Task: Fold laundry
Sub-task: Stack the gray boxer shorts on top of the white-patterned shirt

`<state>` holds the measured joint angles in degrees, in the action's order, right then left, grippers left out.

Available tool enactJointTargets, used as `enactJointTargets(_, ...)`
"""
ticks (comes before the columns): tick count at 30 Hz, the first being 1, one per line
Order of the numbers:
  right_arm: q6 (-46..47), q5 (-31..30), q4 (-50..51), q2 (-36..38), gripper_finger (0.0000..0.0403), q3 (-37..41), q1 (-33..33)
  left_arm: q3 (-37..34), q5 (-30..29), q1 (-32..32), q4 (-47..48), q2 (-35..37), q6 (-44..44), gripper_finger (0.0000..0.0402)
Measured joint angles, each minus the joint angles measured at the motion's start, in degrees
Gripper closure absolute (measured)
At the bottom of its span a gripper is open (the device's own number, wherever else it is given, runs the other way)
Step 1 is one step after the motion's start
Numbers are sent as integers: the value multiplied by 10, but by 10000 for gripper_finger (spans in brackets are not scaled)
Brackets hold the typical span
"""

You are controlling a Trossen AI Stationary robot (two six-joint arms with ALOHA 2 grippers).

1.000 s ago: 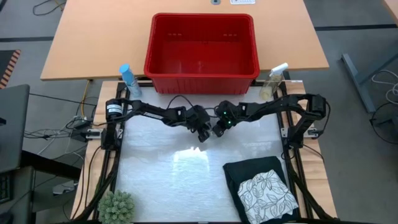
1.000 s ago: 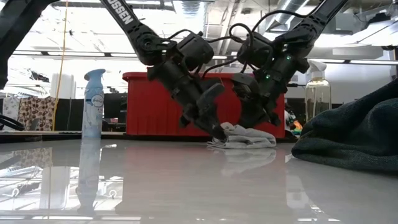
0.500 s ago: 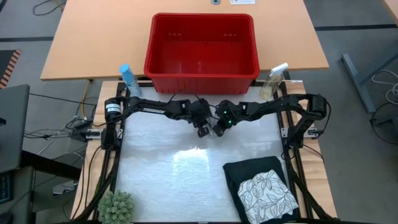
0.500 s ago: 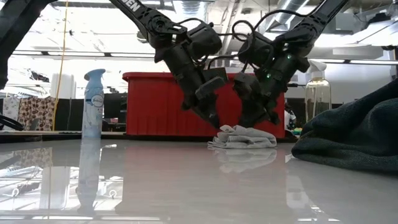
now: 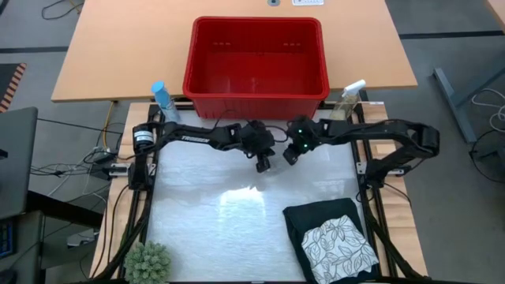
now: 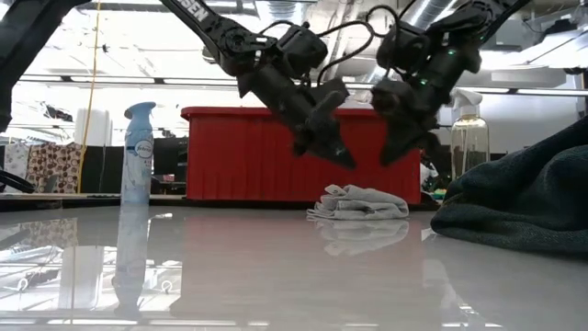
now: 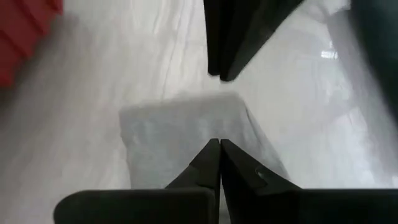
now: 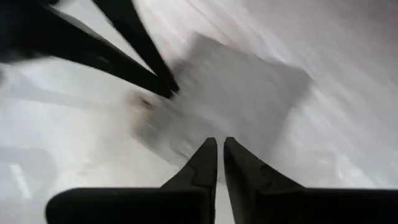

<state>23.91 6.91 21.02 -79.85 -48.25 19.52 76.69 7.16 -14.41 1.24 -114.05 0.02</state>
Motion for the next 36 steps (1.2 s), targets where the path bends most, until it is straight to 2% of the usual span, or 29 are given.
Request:
enactJointTargets(3,3,-16,52,7,328,0,10,0,10,0,-4,-16,0,401)
enactJointTargets(6,17,-5,68,2,286,0,20,0,26,6,-4,-39,-4,401)
enactJointTargets(12,50,5,34,-34,177,0,19,1,5,17,-1,-60,-2,401)
enactJointTargets(16,67,5,14,-67,142,0,16,-1,-3,21,20,-61,-3,401)
enactJointTargets(25,87,21,-64,-138,138,0,8,0,-10,22,26,-61,-5,401)
enactJointTargets(30,89,21,-69,-160,141,-2,8,0,-11,24,31,-61,-2,401)
enactJointTargets(33,101,24,-71,-176,168,-2,8,0,-14,24,30,-68,-4,401)
enactJointTargets(36,114,21,-69,-178,232,-2,7,0,-14,24,34,-71,-9,401)
